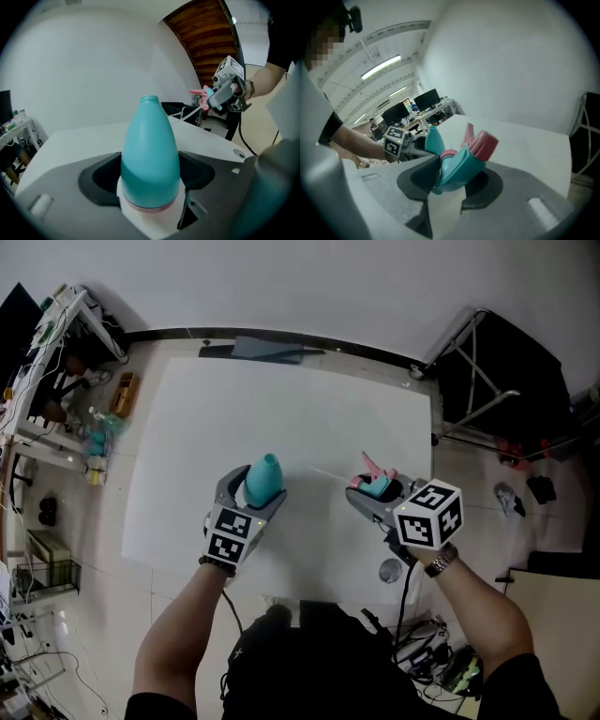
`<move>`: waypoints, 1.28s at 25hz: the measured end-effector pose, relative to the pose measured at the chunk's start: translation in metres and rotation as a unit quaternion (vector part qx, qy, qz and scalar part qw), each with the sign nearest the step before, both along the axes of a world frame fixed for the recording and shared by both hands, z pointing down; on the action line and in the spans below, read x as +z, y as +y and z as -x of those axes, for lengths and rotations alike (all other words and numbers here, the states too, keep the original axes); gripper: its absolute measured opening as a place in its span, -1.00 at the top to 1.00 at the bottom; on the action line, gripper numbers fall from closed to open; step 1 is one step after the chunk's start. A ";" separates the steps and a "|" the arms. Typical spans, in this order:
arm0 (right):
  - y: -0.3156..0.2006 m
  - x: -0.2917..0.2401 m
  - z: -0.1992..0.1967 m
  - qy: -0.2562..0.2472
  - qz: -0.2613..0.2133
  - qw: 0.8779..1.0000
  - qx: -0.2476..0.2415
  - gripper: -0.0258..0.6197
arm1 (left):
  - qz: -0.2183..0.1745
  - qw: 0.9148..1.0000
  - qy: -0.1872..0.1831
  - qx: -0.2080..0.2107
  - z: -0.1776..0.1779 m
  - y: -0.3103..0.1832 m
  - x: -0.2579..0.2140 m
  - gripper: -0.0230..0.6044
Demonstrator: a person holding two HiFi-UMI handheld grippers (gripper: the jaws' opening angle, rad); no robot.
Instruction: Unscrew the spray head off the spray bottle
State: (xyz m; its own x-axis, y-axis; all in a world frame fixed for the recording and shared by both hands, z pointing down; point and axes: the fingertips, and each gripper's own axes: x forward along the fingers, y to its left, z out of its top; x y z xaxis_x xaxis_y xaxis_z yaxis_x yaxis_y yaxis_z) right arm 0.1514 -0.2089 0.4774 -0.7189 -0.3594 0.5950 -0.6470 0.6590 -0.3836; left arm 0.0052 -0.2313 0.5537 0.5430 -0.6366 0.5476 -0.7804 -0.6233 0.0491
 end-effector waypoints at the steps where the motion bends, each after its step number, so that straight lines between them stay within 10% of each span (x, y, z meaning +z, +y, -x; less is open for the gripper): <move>1: -0.004 0.012 0.001 -0.004 0.007 1.000 0.020 0.53 | -0.001 1.000 0.004 -0.002 0.000 -0.002 0.001 -0.33; 8: -0.023 0.069 0.036 0.006 -0.004 0.997 0.072 0.53 | -0.016 1.000 0.017 -0.017 -0.007 -0.010 0.007 -0.33; 19: -0.011 0.112 0.074 0.118 -0.113 0.986 -0.034 0.53 | -0.020 1.000 0.000 -0.003 -0.011 -0.002 0.015 -0.35; 32: -0.014 0.128 0.082 0.120 -0.098 0.987 -0.051 0.32 | 0.010 1.000 -0.016 0.011 -0.003 0.011 0.024 -0.50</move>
